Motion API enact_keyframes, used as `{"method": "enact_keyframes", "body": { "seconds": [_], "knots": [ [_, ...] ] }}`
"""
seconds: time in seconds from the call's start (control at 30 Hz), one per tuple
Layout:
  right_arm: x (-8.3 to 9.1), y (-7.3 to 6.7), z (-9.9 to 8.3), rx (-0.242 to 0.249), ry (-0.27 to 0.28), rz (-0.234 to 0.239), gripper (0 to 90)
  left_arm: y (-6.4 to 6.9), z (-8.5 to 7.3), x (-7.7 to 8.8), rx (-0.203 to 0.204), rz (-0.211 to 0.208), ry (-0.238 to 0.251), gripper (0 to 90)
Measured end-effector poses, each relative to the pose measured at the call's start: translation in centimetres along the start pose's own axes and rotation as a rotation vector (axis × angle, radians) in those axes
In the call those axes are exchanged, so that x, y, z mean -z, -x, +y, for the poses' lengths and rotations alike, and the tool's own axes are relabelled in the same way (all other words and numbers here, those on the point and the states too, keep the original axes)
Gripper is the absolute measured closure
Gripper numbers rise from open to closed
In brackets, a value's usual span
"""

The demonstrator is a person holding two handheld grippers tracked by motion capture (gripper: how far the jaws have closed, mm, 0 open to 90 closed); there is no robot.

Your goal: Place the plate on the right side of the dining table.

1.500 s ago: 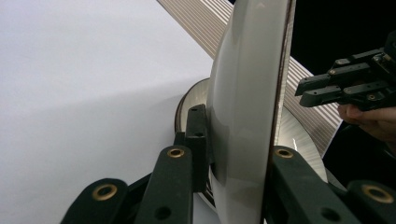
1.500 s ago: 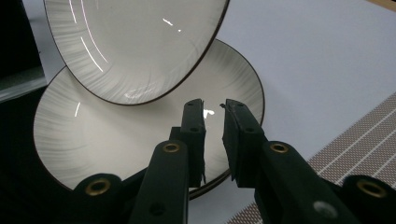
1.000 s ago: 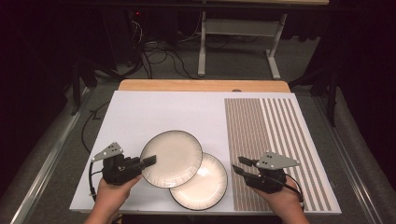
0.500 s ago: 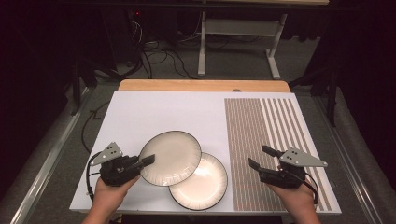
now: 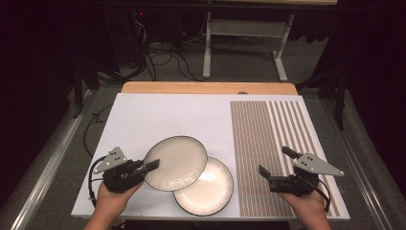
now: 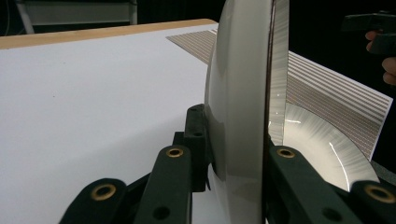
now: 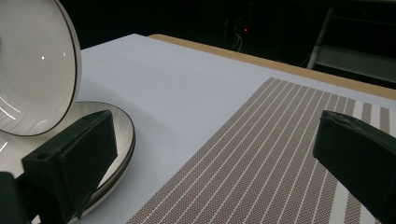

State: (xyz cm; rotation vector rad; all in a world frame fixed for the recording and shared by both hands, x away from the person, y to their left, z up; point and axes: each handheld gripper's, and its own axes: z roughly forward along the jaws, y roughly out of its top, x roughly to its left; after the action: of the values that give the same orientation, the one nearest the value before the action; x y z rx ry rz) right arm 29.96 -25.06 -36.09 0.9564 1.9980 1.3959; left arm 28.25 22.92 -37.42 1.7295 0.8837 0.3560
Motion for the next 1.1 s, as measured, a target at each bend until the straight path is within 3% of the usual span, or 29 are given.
{"method": "enact_keyframes", "body": {
  "seconds": [0.3,0.67,1.1],
  "knots": [
    [-0.2,-0.2,0.1,0.0,0.003,-0.006,0.6,0.1,0.0,-0.1,-0.004,0.008,0.005,77.0],
    [-1.8,-2.0,1.0,0.048,-0.013,0.052,4.0,0.2,0.0,-0.1,-0.009,0.013,0.008,76.9],
    [-4.5,-4.7,1.3,0.057,-0.04,0.142,5.3,0.3,-0.1,-0.1,-0.019,0.016,0.01,76.8]
  ]
}}
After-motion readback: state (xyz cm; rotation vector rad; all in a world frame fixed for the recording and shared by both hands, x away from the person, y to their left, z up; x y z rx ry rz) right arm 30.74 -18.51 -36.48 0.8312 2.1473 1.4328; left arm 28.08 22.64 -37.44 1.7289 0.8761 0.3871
